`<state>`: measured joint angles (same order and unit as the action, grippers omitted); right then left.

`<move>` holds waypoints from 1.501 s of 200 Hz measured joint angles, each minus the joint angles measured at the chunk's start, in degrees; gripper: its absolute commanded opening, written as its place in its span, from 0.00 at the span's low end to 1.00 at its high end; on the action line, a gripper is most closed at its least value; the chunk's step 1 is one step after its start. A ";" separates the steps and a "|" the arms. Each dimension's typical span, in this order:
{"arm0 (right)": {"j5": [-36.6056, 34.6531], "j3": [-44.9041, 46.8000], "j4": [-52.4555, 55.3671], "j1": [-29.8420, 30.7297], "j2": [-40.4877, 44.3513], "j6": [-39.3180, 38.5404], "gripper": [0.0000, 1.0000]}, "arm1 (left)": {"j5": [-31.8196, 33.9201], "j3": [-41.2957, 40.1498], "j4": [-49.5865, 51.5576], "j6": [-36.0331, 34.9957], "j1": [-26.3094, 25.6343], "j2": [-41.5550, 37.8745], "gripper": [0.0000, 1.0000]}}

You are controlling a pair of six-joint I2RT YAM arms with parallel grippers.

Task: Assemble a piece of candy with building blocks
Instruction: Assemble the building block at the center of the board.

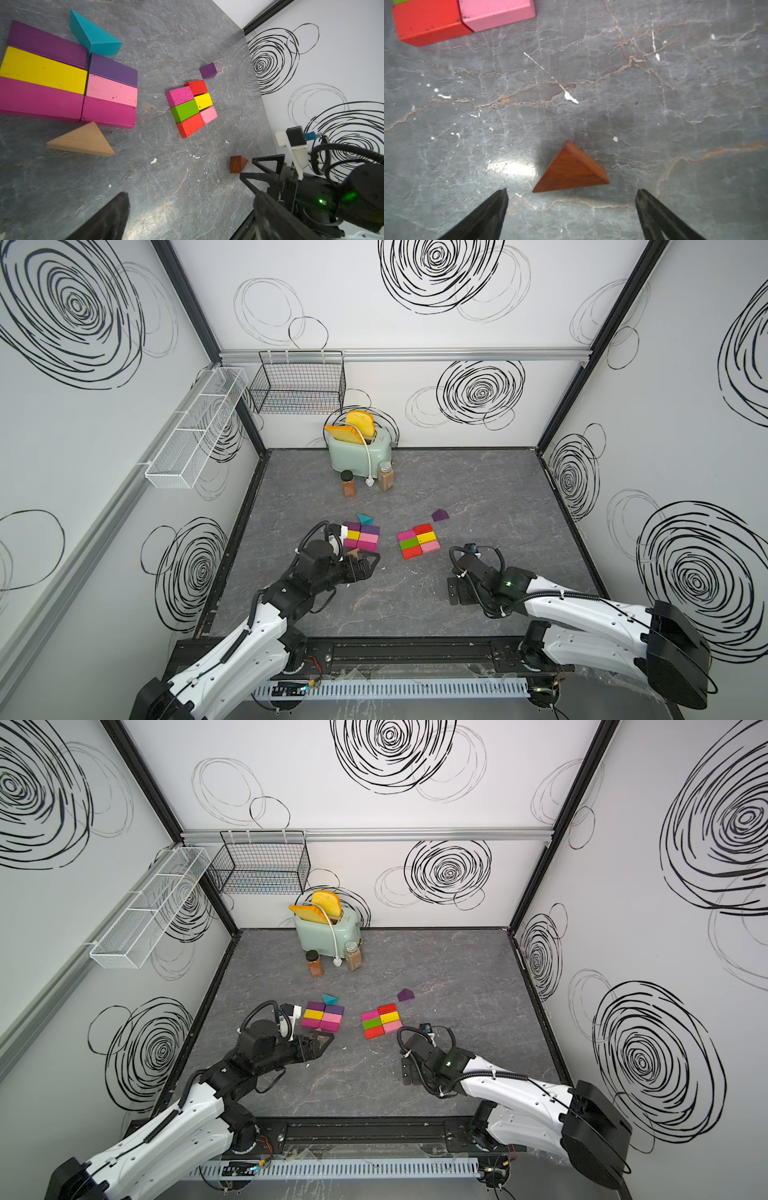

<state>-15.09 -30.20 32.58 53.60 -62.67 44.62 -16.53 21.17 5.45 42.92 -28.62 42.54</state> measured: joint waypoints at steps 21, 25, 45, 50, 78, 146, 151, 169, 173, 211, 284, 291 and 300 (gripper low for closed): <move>0.59 0.00 -0.35 -1.84 -1.68 -2.58 0.98 | -0.07 0.00 0.00 0.02 0.00 0.26 0.98; 0.83 0.00 -0.57 -2.29 -1.92 -2.93 0.98 | -0.09 0.00 0.00 0.02 0.02 0.28 0.98; 1.88 0.00 -2.16 -3.80 -2.51 -4.63 0.97 | -0.15 0.00 -0.20 0.04 0.02 0.50 0.98; 2.05 0.00 -2.45 -3.96 -2.56 -4.98 0.97 | -0.17 0.00 -0.37 0.04 0.02 0.63 0.98; 3.26 0.00 -4.66 -4.02 -3.23 -6.34 0.96 | -0.24 0.00 -0.85 0.04 0.02 0.96 0.98; 4.85 0.00 -6.16 -3.43 -5.35 -7.89 0.88 | -0.68 0.00 -0.87 0.09 0.37 0.96 0.98; 4.87 0.00 -6.21 -3.30 -5.35 -7.91 0.87 | -0.79 0.00 -0.90 0.09 0.42 0.96 0.98; 4.85 0.00 -6.23 -3.02 -5.55 -8.00 0.85 | -1.01 0.00 -0.90 0.13 0.61 0.96 0.98; 4.85 0.00 -6.23 -2.97 -5.64 -8.04 0.84 | -1.03 0.00 -0.90 0.13 0.61 0.96 0.98; 4.72 0.00 -6.21 -2.19 -5.77 -8.00 0.80 | -1.38 0.00 -0.90 0.13 0.68 0.98 0.98; 4.28 0.00 -6.21 -1.92 -6.23 -7.98 0.74 | -1.44 0.00 -0.92 0.15 1.05 1.03 0.98; 4.22 0.00 -6.23 -1.92 -6.38 -7.98 0.74 | -1.46 0.00 -0.92 0.15 1.11 1.03 0.98; 4.13 0.00 -6.21 -1.92 -6.49 -7.98 0.73 | -1.49 0.00 -0.92 0.15 1.27 1.03 0.98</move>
<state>-10.96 -30.20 26.37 51.68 -69.17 36.64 -18.02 21.17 4.54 43.07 -27.35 43.57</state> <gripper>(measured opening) 0.736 0.978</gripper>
